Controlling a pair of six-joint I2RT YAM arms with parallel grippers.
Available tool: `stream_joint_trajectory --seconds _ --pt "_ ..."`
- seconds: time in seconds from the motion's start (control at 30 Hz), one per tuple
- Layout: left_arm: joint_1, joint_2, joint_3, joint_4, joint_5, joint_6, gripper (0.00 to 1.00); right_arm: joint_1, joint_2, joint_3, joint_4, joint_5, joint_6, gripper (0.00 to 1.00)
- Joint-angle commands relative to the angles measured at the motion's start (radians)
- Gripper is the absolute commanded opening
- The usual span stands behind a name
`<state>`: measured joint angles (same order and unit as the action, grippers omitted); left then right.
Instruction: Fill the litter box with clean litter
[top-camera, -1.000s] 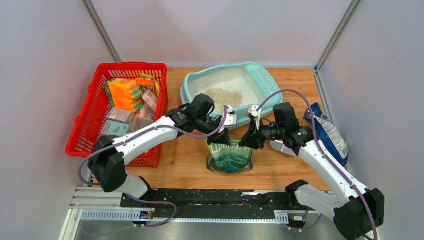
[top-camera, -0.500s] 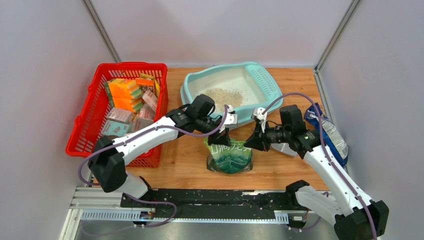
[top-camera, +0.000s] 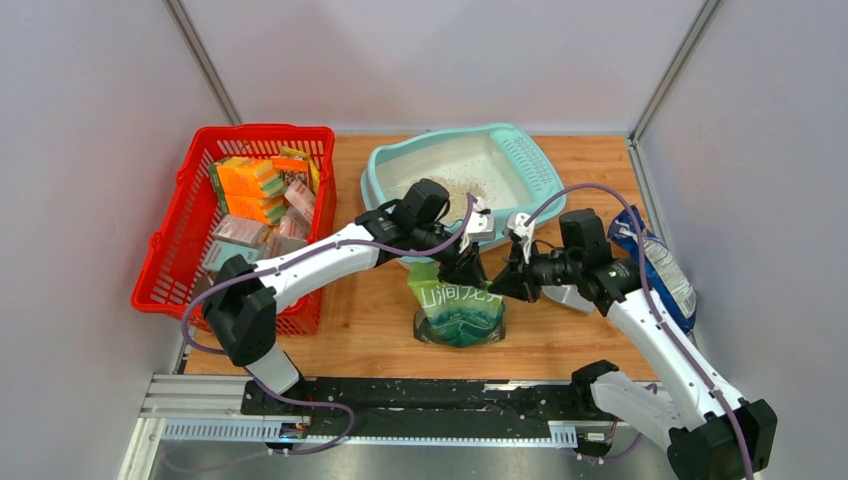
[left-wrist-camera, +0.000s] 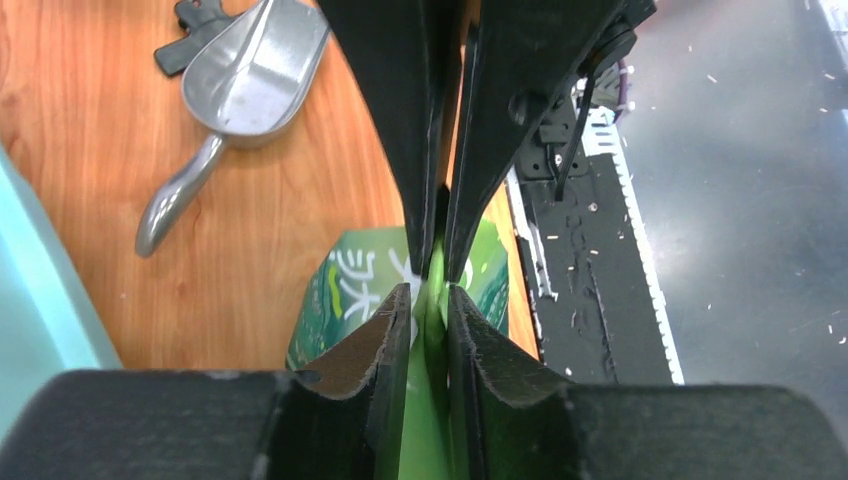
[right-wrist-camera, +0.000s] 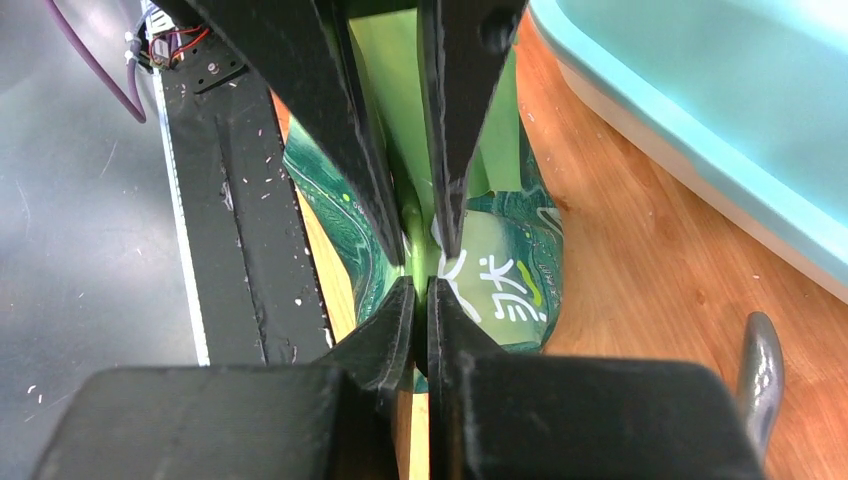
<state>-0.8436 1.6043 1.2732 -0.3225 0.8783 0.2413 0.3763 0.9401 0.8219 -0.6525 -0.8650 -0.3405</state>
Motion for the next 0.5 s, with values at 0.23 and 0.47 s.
stream_joint_trajectory --seconds 0.23,0.47 --pt "-0.011 0.032 0.057 0.042 0.059 -0.002 0.0 -0.034 0.003 0.104 -0.004 0.035 0.052 0.18" --pt "-0.011 0.042 0.071 0.034 0.051 -0.007 0.0 -0.34 0.118 0.348 -0.234 -0.02 -0.063 0.5"
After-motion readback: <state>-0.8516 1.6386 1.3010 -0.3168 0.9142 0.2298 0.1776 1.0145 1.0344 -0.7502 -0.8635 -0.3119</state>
